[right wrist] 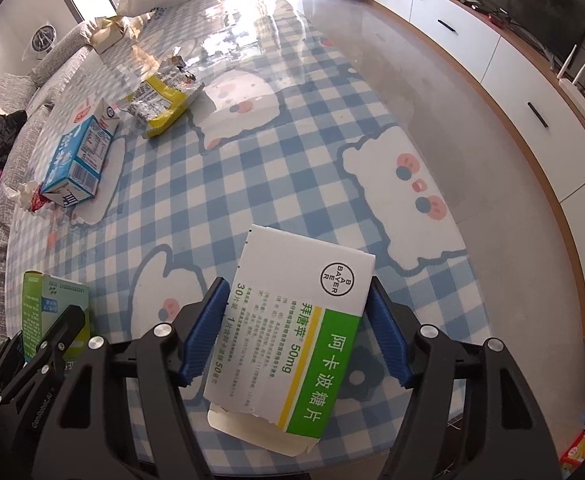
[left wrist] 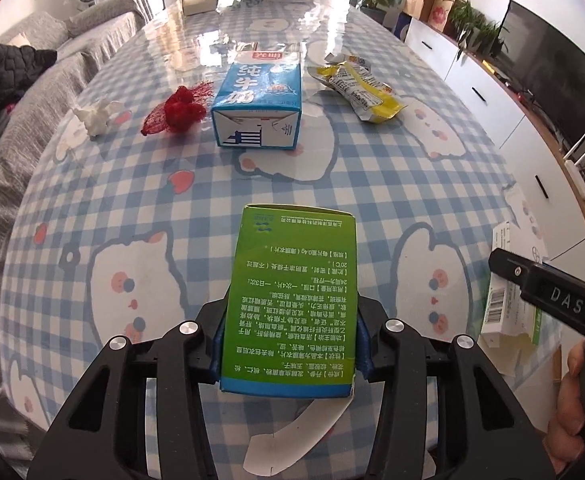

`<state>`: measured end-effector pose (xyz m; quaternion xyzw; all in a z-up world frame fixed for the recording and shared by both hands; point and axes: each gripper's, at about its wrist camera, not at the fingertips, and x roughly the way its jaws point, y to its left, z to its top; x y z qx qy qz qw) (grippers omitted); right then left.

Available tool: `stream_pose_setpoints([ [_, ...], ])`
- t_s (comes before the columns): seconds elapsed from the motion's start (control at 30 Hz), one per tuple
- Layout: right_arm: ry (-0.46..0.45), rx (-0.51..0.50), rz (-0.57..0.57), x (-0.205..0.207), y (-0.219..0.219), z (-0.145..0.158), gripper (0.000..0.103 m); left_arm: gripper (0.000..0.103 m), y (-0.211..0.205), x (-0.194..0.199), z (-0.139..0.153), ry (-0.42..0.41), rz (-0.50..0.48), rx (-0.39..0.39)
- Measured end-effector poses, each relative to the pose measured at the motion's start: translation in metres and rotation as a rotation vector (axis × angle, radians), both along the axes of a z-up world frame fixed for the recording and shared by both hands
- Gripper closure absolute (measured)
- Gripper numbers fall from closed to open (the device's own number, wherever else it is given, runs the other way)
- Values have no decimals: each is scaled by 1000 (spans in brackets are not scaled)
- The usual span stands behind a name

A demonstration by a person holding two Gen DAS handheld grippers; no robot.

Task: Collect trash
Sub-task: 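Carry the green box and white medicine box down over the trash bin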

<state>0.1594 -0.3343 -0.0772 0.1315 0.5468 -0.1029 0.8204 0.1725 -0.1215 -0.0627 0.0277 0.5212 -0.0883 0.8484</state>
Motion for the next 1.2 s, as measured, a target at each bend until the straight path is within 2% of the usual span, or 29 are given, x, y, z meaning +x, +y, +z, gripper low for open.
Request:
stream_pose_setpoints([
  [0.13,-27,4,17,-12,3,6,37,57,12,-14,4,-12,23,26],
  [0.3,-73,19,53,-33,10,11,37,57,32,-36,6,-8,54,5],
  [0.57,-174,-59,124,-67,39,28,37,57,51,-70,16,-34,77,0],
  [0.8,-193,-119,150,-97,52,31,37,57,63,-98,21,-51,86,-10],
  [1.2,-225,-131,190,-150,69,24,37,57,80,-145,15,-51,105,-44],
])
